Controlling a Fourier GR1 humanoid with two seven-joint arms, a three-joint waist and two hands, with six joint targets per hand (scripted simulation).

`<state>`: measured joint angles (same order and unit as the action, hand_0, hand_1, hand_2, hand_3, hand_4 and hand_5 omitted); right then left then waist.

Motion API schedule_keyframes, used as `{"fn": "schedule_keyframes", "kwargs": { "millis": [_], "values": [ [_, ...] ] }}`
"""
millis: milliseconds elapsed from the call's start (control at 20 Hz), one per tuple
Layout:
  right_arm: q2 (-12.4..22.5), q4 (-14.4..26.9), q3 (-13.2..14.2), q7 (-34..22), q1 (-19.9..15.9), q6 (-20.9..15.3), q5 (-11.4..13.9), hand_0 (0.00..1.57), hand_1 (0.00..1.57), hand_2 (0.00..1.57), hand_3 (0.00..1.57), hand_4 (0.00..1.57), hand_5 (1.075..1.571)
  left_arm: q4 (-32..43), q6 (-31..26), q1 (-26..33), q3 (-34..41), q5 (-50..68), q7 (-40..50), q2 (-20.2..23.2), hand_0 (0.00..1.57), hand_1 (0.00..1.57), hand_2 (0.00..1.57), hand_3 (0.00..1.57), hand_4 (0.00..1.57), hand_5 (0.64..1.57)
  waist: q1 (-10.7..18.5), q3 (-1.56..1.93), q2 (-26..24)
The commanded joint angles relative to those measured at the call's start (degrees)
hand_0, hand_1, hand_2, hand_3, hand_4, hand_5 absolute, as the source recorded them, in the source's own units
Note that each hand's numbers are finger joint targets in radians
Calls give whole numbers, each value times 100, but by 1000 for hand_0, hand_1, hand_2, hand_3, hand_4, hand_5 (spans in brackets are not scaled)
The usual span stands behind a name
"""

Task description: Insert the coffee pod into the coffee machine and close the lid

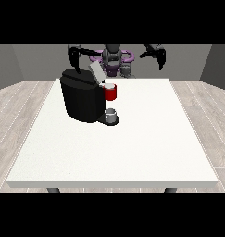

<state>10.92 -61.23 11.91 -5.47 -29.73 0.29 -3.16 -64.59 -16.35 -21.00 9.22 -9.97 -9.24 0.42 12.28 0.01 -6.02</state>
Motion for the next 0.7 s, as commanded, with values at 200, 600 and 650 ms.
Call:
{"fn": "schedule_keyframes", "kwargs": {
  "millis": [200, 600, 650],
  "values": [
    [-200, 173, -339, 61, -500, 83, 71, 0, 0, 0, 0, 0, 1571, -942, 41, 280, 38, 327, 257, 248, 0, 0, 0, 0, 374, 1571, -241, -1, 422],
    [-136, 501, -348, 244, -965, 26, 184, 0, 0, 0, 0, 0, 1571, -1534, 171, 309, 38, 480, 700, 387, 0, 0, 0, 0, 376, 1571, -259, -1, 769],
    [-246, 478, -383, 97, -1097, -167, 230, 0, 0, 0, 0, 79, 1571, -1571, 91, 708, -113, 421, 373, 293, 0, 0, 0, 0, 368, 1571, -105, -1, 687]
  ]
}}
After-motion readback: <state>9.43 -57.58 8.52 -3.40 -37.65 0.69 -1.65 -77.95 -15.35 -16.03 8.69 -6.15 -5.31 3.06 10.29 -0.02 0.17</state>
